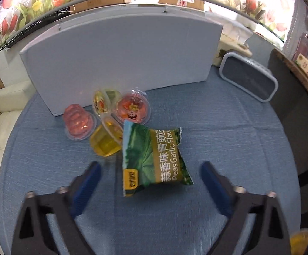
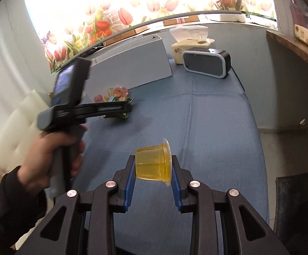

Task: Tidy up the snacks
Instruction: 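Grasp the green pea snack bag with the left tool while the right tool holds the yellow cup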

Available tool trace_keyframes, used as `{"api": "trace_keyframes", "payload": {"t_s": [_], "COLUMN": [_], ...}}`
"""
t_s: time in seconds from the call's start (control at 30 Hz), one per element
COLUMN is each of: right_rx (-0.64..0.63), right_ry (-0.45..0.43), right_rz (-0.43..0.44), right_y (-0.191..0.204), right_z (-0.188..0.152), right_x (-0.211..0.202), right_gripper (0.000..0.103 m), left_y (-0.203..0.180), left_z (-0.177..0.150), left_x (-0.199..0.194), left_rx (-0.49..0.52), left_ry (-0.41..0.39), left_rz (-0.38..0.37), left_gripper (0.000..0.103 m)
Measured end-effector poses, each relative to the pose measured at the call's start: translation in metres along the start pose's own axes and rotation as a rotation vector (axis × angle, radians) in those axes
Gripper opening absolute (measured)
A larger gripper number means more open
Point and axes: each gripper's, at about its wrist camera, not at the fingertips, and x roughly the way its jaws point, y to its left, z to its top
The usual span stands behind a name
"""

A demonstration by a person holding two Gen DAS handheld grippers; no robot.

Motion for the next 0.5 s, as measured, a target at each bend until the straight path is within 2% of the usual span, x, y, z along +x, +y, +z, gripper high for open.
{"api": "trace_keyframes", "payload": {"t_s": [0.07,0.1,0.2,0.3,0.33,0.37,0.5], "right_rx": [-0.007,-0.003,-0.024,-0.023,-0.022,-0.024,-0.037], "right_ry": [-0.004,-0.006,-0.019,-0.020,-0.023,-0.025,-0.030], "right_rz": [0.001,0.013,0.016,0.030,0.035,0.037,0.053], "right_y": [0.002,0.003,0.009,0.011,0.012,0.014,0.021], "right_z": [-0.001,-0.001,0.000,0.001,0.001,0.001,0.004], "right_x": [-0.002,-0.003,-0.005,-0.005,-0.005,-0.005,-0.003], "right_gripper": [0.033,0.033,0.033,0.033,0.033,0.033,0.033], "left_y": [0.000,-0.002,0.002,0.016,0.020,0.023,0.035], "left_z": [0.001,0.001,0.000,-0.002,-0.004,-0.005,-0.014], "left_x": [0.009,0.009,0.008,0.001,-0.005,-0.012,-0.042], "left_rx": [-0.025,-0.008,-0.008,-0.041,-0.037,-0.033,0.004], "left_ry": [0.030,0.014,0.011,0.018,0.011,0.004,-0.035], "left_rz": [-0.004,0.016,-0.023,-0.094,-0.104,-0.118,-0.151], "left_gripper": [0.066,0.057,0.052,0.049,0.048,0.041,0.038]}}
